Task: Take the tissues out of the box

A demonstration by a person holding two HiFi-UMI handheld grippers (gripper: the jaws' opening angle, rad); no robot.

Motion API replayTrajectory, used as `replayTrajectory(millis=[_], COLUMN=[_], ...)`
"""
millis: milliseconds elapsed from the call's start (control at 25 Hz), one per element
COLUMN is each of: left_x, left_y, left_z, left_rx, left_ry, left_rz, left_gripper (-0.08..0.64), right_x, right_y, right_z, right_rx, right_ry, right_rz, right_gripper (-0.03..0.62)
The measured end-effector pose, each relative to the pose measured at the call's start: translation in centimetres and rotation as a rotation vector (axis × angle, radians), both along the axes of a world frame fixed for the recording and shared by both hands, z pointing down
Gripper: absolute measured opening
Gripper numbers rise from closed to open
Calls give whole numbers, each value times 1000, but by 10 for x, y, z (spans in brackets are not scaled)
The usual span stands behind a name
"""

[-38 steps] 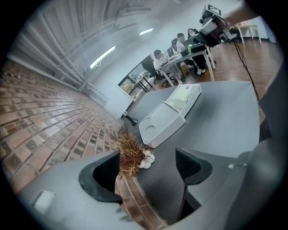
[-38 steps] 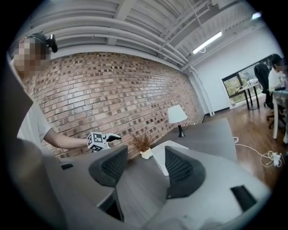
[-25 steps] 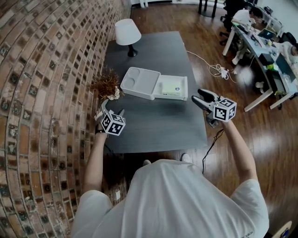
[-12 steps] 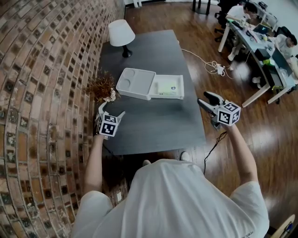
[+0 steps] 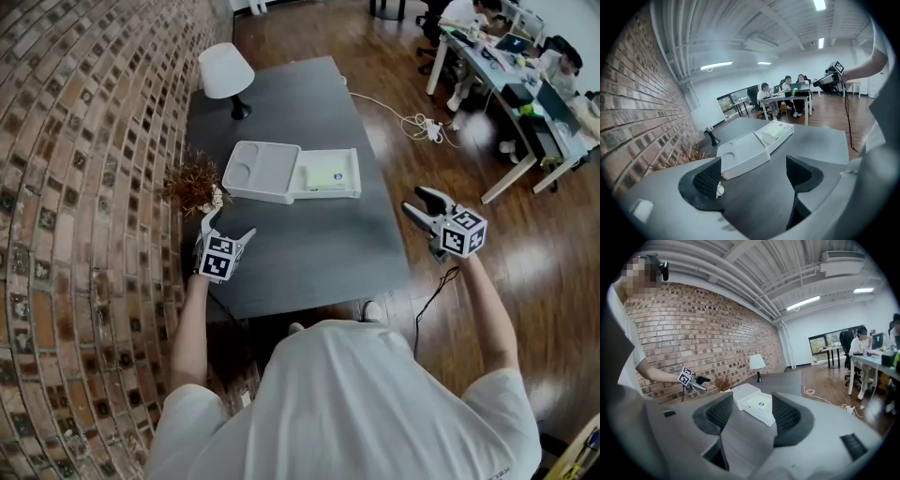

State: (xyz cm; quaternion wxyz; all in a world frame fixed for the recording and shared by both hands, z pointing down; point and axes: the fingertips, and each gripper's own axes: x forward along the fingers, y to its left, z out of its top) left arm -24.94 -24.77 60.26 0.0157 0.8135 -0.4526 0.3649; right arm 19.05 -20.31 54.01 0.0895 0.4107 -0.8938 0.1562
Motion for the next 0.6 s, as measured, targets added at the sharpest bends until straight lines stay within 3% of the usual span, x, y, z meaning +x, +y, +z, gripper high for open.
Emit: replayTrajectory(millis=[240, 600], left_x=[37, 93], left_y=[-13, -40], left_z=[9, 23], left_rx=[-41, -79], left_ry=[5, 14], left_rz=[93, 189], left_gripper=[440, 442], right_x=[-3, -7], right_y=[10, 21], right_z=[-20, -29], right_rx=[118, 187], right_ry=[-4, 45], right_rz=[-10, 1], right_gripper=[262, 262])
